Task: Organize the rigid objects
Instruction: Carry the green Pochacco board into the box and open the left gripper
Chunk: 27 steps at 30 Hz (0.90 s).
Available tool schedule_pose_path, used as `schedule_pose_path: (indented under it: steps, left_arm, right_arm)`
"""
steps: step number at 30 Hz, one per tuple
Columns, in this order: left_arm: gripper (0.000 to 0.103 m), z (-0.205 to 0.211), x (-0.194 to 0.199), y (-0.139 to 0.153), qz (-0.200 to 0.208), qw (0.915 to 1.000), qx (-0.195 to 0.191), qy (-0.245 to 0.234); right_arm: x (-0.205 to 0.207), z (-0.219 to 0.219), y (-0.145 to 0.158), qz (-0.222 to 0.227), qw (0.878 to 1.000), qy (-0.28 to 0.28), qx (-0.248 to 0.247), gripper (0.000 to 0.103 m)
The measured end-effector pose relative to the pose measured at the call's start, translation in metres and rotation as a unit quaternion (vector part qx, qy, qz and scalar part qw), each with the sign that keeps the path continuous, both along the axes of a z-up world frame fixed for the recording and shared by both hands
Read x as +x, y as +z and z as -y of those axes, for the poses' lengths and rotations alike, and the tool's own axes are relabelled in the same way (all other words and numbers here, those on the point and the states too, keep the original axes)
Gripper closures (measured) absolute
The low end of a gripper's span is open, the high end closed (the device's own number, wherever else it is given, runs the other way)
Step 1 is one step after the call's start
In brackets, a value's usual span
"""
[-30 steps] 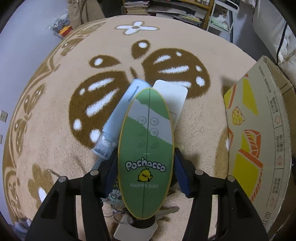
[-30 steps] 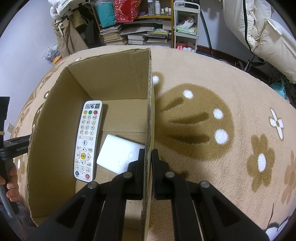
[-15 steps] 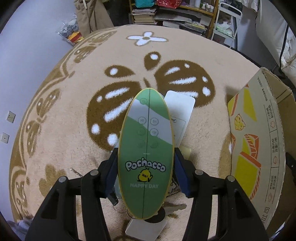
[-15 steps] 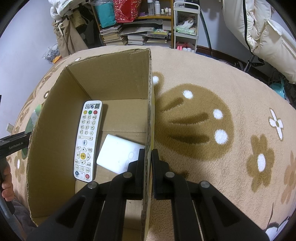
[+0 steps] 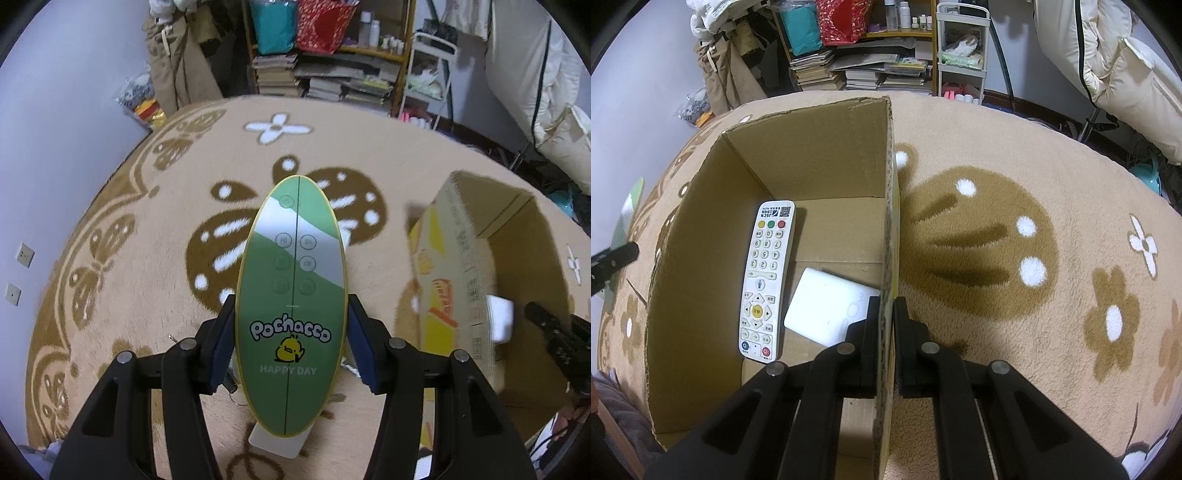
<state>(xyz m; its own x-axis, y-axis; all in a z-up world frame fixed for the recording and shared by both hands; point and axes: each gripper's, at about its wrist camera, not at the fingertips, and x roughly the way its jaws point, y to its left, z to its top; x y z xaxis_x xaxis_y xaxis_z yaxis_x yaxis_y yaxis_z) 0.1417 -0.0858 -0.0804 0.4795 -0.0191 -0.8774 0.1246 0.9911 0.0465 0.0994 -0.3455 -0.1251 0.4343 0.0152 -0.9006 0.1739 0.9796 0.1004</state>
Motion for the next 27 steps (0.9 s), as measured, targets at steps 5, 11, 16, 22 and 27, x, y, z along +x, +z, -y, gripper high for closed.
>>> schedule_pose_path:
  steps: [5,11,16,22,27]
  left_arm:
    - [0.049,0.023,-0.003,0.017,0.025,0.9993,0.010,-0.026]
    - [0.049,0.051,0.000,0.032,0.038,0.9984,0.008,-0.042]
    - [0.049,0.080,0.001,0.052,0.056,0.9964,0.002,-0.064]
    - [0.049,0.111,0.003,0.066,0.058,0.9943,-0.011,-0.088]
    - [0.049,0.129,0.006,0.064,0.042,0.9935,-0.024,-0.103]
  right_arm:
    - [0.000,0.000,0.000,0.000,1.000,0.000,0.001,0.095]
    - [0.000,0.001,-0.001,0.000,1.000,-0.001,0.002,0.095]
    - [0.000,0.000,-0.001,0.000,1.000,-0.001,0.002,0.095]
    - [0.000,0.000,-0.001,-0.001,1.000,-0.001,0.004,0.095]
    - [-0.001,0.000,-0.002,0.000,1.000,-0.001,0.005,0.095]
